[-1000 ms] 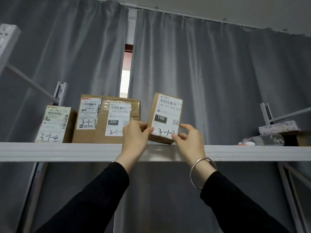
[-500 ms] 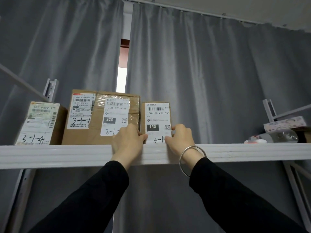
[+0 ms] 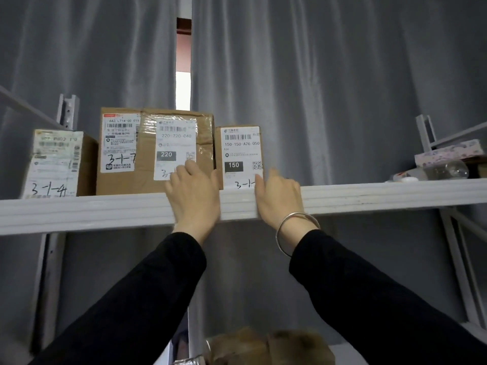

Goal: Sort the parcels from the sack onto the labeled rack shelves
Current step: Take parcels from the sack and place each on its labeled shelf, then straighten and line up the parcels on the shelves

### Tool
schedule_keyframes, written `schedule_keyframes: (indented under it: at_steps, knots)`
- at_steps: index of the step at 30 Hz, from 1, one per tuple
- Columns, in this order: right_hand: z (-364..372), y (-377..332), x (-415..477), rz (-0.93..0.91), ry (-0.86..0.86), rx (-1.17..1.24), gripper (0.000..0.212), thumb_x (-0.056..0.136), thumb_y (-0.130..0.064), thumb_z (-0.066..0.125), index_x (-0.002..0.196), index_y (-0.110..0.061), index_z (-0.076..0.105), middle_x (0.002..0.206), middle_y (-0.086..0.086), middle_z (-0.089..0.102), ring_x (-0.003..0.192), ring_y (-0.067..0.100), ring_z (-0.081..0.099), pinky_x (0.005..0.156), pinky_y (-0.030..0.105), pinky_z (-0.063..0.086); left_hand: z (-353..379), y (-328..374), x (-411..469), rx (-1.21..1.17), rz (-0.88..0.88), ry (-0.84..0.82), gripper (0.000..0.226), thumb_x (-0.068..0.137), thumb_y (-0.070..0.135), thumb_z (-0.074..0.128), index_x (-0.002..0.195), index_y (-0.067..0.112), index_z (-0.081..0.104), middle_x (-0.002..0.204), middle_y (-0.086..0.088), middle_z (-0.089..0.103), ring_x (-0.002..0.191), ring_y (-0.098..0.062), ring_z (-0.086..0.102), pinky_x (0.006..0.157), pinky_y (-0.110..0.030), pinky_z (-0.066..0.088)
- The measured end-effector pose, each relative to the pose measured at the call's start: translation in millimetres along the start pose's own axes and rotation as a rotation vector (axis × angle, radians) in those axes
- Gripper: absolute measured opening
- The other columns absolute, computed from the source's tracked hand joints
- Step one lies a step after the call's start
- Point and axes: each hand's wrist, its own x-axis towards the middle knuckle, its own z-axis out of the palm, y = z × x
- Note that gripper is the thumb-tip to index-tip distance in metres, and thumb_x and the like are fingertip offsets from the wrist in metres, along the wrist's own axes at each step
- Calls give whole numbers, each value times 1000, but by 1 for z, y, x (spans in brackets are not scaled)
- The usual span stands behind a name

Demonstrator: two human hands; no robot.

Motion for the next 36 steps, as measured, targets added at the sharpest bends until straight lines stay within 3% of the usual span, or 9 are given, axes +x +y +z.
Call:
schedule_keyframes:
  at_steps: [2, 4, 6, 8, 15, 22, 28, 33, 36]
  knots:
    - [1, 5, -17, -9, 12, -30, 45, 99, -33, 28, 131, -3, 38, 135, 17, 49, 123, 32, 43, 105, 37, 24, 1, -16, -21, 59, 109, -18, 54, 95, 43, 21, 110, 1, 51, 112, -18, 55, 104, -35, 49, 92, -42, 33]
    - [3, 11, -33, -26, -45, -66, 55, 99, -35, 26, 145, -6, 18, 155, 10, 20, 142, 24, 19, 117, 36, 7, -1, -35, -41, 99, 210, -69, 62, 93, 47, 15, 124, 4, 48, 128, -15, 51, 123, -33, 42, 108, -41, 22]
    - [0, 11, -48, -24, -102, -60, 58, 99, -35, 26, 148, -9, 8, 158, 6, 2, 146, 20, 2, 118, 36, -2, -11, -45, -53, 80, 223, -137, 61, 97, 45, 18, 144, 8, 29, 152, -10, 30, 144, -27, 18, 117, -37, 4]
    - [-6, 2, -58, -7, -128, 11, 59, 99, -34, 26, 148, -9, 5, 159, 5, -3, 146, 19, -3, 118, 36, -5, -29, -44, -56, 14, 190, -251, 59, 99, 41, 23, 149, 11, 15, 159, -5, 11, 147, -22, 3, 118, -38, 2]
    - [-28, -57, -109, -82, -234, 276, 57, 99, -29, 29, 148, -7, 9, 158, 7, 0, 146, 19, 0, 118, 36, -3, -115, -31, -87, -4, 113, -361, 55, 100, 39, 27, 147, 10, 23, 158, -7, 14, 146, -23, 11, 117, -41, 13]
    - [-97, -93, -172, -59, -290, 223, 58, 98, -30, 32, 146, -4, 15, 157, 11, 12, 145, 23, 11, 118, 39, 5, -206, -44, -118, -7, 95, -371, 54, 100, 38, 26, 142, 6, 30, 152, -15, 27, 142, -27, 23, 115, -44, 19]
    - [-144, -129, -236, -36, -253, 173, 50, 96, -29, 35, 138, -2, 31, 144, 13, 38, 134, 25, 34, 114, 41, 21, -289, -61, -160, -40, 95, -441, 57, 99, 41, 29, 145, 8, 24, 156, -13, 17, 144, -26, 17, 115, -48, 15]
    - [-180, -170, -293, -30, -312, 148, 57, 97, -31, 34, 146, -5, 18, 155, 9, 20, 143, 23, 18, 118, 39, 11, -360, -75, -187, -71, 100, -443, 58, 99, 40, 31, 147, 11, 20, 158, -8, 12, 146, -23, 12, 114, -46, 13]
    - [-202, -188, -319, -22, -356, 127, 57, 98, -31, 34, 146, -6, 17, 155, 9, 19, 143, 23, 19, 117, 39, 10, -391, -79, -202, -72, 71, -498, 60, 98, 42, 32, 148, 13, 18, 159, -6, 10, 146, -24, 9, 114, -48, 12]
